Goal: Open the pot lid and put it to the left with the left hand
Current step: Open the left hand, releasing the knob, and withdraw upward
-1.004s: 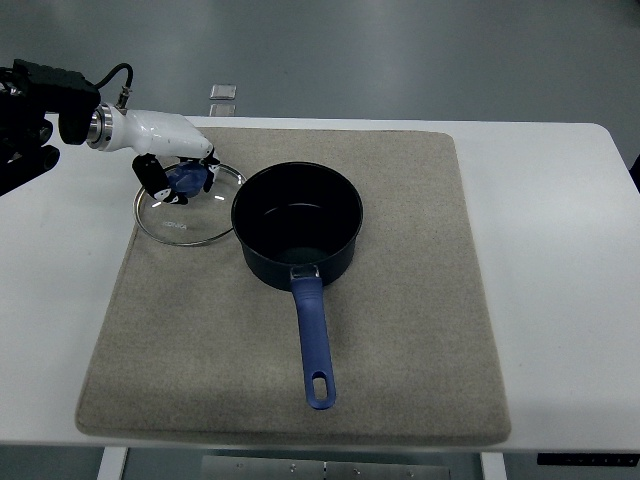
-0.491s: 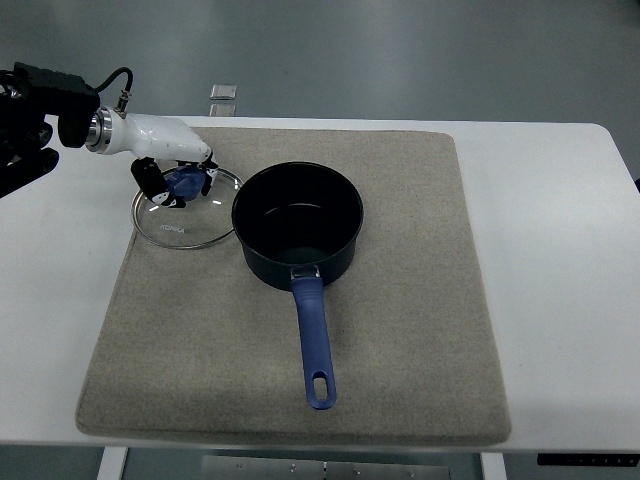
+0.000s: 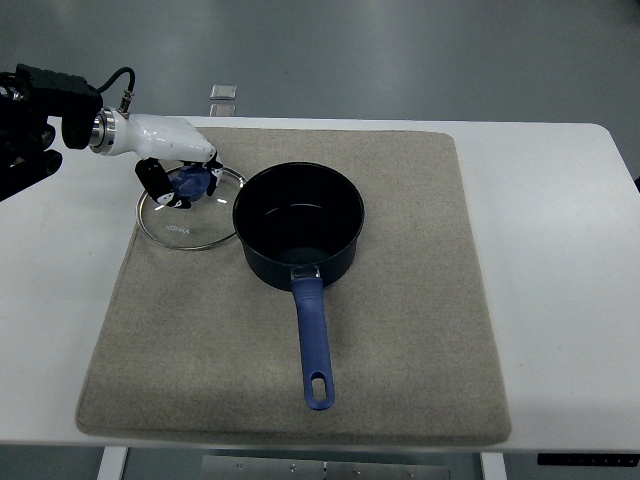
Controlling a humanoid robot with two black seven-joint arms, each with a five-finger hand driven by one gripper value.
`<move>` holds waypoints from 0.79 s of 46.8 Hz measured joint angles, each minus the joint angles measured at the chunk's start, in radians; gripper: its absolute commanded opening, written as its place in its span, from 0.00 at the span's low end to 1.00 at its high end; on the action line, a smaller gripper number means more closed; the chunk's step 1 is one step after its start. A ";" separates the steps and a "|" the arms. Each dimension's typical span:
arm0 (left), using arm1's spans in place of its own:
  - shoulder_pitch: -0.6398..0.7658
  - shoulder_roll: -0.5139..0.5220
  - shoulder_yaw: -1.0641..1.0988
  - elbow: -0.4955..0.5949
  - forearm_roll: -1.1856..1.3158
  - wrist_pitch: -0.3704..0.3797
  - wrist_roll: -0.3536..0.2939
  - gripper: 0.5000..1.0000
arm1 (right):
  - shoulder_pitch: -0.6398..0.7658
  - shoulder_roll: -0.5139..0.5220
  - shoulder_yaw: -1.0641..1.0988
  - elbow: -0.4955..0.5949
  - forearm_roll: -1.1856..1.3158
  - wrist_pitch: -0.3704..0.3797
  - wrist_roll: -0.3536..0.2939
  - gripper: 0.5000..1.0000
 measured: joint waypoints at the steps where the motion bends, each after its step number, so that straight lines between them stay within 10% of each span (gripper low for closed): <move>1: 0.001 0.000 0.000 0.000 -0.001 0.001 0.000 0.48 | 0.000 0.000 0.000 0.000 0.000 0.000 0.000 0.83; 9: 0.004 0.000 -0.006 0.000 -0.004 0.002 0.000 0.56 | 0.000 0.000 0.000 -0.001 0.000 0.000 0.000 0.83; 13: 0.004 0.000 -0.006 0.000 -0.005 0.002 0.000 0.83 | 0.000 0.000 0.000 0.000 0.000 0.000 0.000 0.83; 37: -0.018 0.036 -0.090 -0.029 -0.146 -0.004 0.000 0.98 | 0.000 0.000 0.000 0.000 0.000 0.000 0.000 0.83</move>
